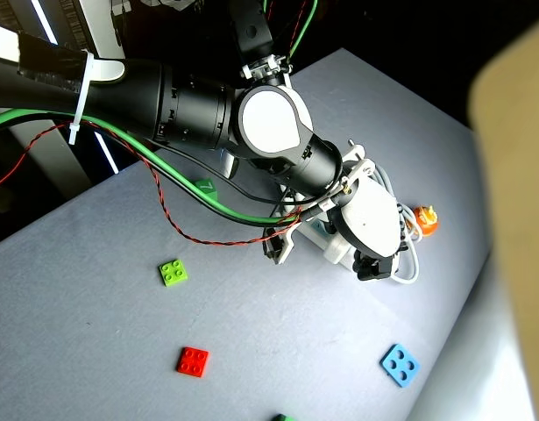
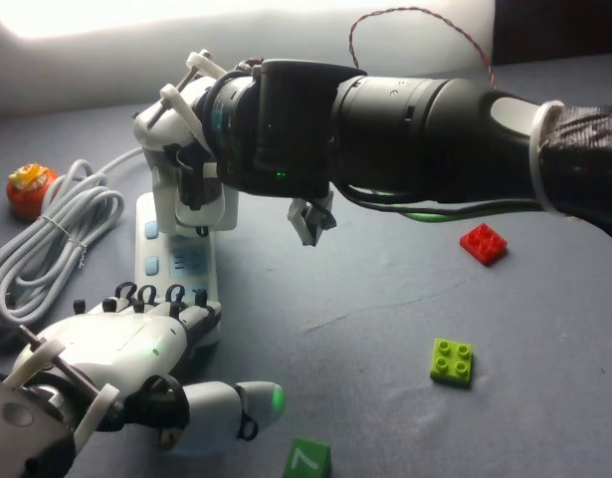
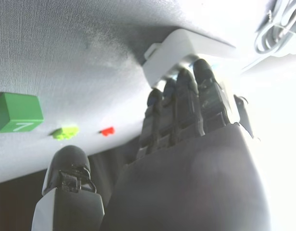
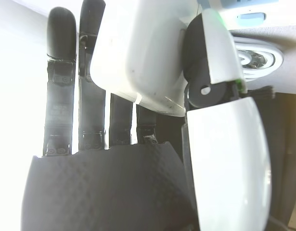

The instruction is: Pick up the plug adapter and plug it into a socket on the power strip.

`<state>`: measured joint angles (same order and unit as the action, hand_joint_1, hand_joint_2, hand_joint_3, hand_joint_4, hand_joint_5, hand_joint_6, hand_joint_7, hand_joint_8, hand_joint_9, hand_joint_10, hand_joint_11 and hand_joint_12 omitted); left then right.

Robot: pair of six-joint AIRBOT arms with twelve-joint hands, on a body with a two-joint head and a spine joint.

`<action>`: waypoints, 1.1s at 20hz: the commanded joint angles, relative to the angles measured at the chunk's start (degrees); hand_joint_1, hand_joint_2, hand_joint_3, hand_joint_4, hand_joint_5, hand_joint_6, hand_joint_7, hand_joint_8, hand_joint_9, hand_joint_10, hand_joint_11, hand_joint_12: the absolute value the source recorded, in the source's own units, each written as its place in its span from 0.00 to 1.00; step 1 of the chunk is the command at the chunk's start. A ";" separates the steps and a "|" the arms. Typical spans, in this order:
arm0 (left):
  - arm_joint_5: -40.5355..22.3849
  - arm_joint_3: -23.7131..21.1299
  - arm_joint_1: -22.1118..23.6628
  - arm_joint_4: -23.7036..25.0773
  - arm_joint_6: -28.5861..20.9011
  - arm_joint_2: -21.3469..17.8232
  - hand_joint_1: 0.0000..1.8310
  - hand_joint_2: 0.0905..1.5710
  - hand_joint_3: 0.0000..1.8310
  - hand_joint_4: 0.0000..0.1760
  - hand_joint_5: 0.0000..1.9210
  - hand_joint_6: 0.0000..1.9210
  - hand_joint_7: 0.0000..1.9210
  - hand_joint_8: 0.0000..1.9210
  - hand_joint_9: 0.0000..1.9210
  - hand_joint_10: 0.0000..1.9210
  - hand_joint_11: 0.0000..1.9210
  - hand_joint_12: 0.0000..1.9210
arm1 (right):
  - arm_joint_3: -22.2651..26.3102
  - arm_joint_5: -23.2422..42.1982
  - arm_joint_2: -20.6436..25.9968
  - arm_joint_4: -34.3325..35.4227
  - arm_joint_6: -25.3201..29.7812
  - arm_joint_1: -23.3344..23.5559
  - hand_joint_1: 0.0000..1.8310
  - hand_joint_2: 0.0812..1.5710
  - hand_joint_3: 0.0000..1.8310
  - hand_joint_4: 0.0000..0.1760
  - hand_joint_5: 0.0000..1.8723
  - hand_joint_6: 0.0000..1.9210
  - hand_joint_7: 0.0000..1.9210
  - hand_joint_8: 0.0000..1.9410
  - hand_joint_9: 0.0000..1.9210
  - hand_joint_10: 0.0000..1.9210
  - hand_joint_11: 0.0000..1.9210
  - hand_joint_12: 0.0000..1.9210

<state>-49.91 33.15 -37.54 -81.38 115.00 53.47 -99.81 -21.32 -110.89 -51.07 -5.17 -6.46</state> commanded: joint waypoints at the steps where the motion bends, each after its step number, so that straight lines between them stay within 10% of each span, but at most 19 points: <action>1: -1.54 0.05 -0.09 0.87 -0.21 0.34 0.00 0.72 0.00 0.00 0.08 0.00 0.09 0.00 0.08 0.00 0.00 0.16 | 0.24 3.49 0.23 -1.36 -0.09 0.17 0.56 0.68 0.00 0.00 0.42 0.02 0.50 0.00 0.49 0.00 0.27 0.51; 7: -1.53 0.11 0.05 0.88 -0.24 0.34 0.00 0.72 0.00 0.00 0.08 0.00 0.08 0.00 0.08 0.00 0.00 0.16 | 0.25 4.09 1.18 -1.36 -0.02 0.64 0.49 0.69 0.00 0.00 0.24 0.00 0.28 0.00 0.28 0.00 0.03 0.56; 13: -1.40 0.14 0.61 0.88 -0.39 0.34 0.00 0.72 0.00 0.00 0.08 0.00 0.08 0.00 0.08 0.00 0.00 0.16 | 2.41 3.68 3.85 -1.35 0.47 2.12 0.43 0.67 0.00 0.00 0.07 0.00 0.11 0.00 0.10 0.00 0.00 0.31; 22: 1.82 0.53 3.51 0.89 -0.19 -0.55 0.00 0.72 0.00 0.00 0.08 0.00 0.10 0.00 0.10 0.00 0.00 0.19 | 20.67 1.26 19.37 -1.40 -0.58 6.01 0.45 0.56 0.00 0.00 0.00 0.00 0.00 0.00 0.01 0.00 0.00 0.15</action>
<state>-47.53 33.58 -34.44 -83.44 115.00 53.12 -77.80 -22.90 -90.59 -50.72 -5.72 -1.21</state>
